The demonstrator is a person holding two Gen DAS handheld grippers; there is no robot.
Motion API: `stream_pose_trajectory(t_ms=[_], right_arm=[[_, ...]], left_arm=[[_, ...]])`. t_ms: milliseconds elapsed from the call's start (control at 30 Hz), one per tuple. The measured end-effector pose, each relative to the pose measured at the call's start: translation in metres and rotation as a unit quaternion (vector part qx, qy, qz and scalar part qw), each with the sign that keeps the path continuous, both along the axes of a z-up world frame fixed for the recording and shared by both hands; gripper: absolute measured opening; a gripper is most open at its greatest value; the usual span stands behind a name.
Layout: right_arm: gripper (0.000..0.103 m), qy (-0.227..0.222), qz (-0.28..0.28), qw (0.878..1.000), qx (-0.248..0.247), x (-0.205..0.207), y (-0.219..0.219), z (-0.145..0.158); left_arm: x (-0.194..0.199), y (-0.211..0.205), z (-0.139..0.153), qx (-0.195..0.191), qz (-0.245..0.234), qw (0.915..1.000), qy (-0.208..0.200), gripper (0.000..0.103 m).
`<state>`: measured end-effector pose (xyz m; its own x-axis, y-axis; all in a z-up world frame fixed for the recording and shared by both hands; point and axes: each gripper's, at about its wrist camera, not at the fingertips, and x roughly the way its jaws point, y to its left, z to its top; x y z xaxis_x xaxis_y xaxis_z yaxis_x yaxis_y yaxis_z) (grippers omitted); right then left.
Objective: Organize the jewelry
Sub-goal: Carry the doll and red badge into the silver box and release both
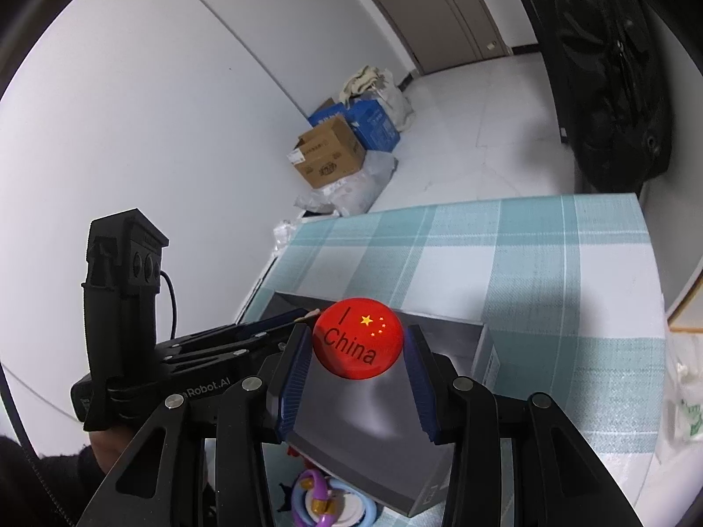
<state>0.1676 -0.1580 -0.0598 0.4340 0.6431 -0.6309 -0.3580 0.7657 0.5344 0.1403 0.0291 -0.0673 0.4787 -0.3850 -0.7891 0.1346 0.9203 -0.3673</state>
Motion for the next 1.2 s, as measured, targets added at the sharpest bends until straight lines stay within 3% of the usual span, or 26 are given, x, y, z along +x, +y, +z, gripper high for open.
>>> stream_pose_trajectory(t_ms=[267,333,467,600,900,1200], right_arm=[[0.044,0.01,-0.008,1.0,-0.008,0.004,0.003,-0.007],[0.052,0.003,-0.011,1.0,-0.012,0.002,0.002,-0.005],[0.055,-0.021,-0.018,1.0,-0.009,-0.006,-0.003,0.004],[0.06,-0.04,-0.033,0.999,-0.008,-0.011,-0.011,0.01],[0.07,-0.071,-0.062,0.996,0.008,-0.025,-0.028,0.022],[0.082,-0.088,-0.079,0.993,0.001,-0.049,-0.034,0.026]], left_arm=[[0.002,-0.001,0.005,-0.025,-0.003,0.9996,-0.014,0.029],[0.005,-0.004,0.005,-0.026,-0.011,0.9996,-0.006,0.033],[0.003,-0.003,0.006,-0.035,-0.015,0.9992,-0.01,0.046],[-0.004,0.0,0.013,-0.032,-0.008,0.9989,-0.033,0.047],[-0.033,-0.001,0.032,0.023,0.013,0.9936,-0.11,0.049],[-0.058,0.005,0.032,0.048,0.038,0.9917,-0.113,0.057]])
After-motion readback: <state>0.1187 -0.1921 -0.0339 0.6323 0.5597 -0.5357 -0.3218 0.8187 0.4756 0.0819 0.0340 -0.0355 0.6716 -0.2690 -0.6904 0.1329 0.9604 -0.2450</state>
